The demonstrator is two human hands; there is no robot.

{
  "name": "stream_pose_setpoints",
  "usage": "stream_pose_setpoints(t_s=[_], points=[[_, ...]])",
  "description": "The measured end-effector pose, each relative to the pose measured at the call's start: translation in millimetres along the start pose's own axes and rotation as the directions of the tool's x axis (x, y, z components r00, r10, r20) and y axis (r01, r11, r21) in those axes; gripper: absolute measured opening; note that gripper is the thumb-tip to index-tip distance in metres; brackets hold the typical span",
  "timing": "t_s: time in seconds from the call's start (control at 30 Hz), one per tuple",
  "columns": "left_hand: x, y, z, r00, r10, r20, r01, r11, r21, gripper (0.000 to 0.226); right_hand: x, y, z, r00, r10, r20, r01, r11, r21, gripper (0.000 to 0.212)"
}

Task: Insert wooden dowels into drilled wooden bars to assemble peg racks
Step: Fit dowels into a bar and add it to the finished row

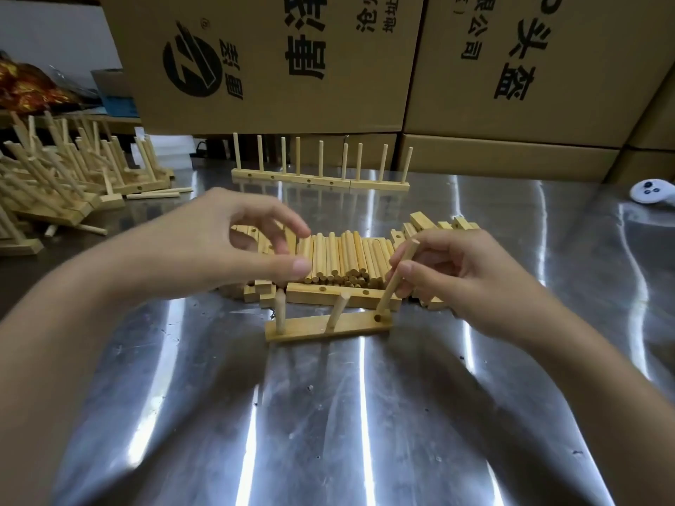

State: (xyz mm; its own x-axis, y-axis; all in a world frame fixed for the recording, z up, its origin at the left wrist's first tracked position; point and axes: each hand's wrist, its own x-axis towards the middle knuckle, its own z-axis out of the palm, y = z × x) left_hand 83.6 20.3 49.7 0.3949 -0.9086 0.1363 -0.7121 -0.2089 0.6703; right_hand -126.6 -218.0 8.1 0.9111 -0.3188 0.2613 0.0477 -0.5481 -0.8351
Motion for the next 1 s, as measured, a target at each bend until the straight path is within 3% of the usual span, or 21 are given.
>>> stream_pose_setpoints(t_s=[0.13,0.3,0.37,0.43,0.53,0.73,1.0], points=[[0.2,-9.5,-0.6,0.982,-0.094,0.165,0.079,0.993,0.092,0.064,0.2,3.6,4.9,0.998,0.016,0.057,-0.011,0.997,-0.072,0.012],[3.9,-13.8,11.6,0.915,-0.16,0.371,0.135,0.986,0.094,0.039,-1.2,7.0,6.8,0.997,-0.02,0.081,0.032,0.988,-0.149,0.013],[5.8,-14.1,13.6,0.922,-0.14,0.362,0.119,0.99,0.078,0.019,-1.0,8.8,9.4,0.997,-0.03,0.068,0.041,0.985,-0.167,0.013],[8.8,-13.0,20.8,0.936,-0.112,0.333,0.083,0.992,0.099,0.015,-0.2,10.0,10.2,0.998,-0.039,0.047,0.046,0.986,-0.16,0.012],[14.4,-12.1,42.7,0.951,-0.068,0.3,0.027,0.99,0.138,0.027,0.7,11.7,7.7,0.999,-0.032,0.035,0.036,0.992,-0.123,0.012],[20.5,-15.3,55.3,0.968,-0.066,0.244,0.039,0.992,0.117,0.007,0.7,12.7,2.9,0.999,-0.05,0.008,0.051,0.993,-0.107,0.012],[23.6,-29.2,50.5,0.932,-0.124,0.34,0.138,0.99,-0.018,0.01,0.4,12.0,6.5,0.997,-0.055,0.048,0.06,0.992,-0.107,0.012]])
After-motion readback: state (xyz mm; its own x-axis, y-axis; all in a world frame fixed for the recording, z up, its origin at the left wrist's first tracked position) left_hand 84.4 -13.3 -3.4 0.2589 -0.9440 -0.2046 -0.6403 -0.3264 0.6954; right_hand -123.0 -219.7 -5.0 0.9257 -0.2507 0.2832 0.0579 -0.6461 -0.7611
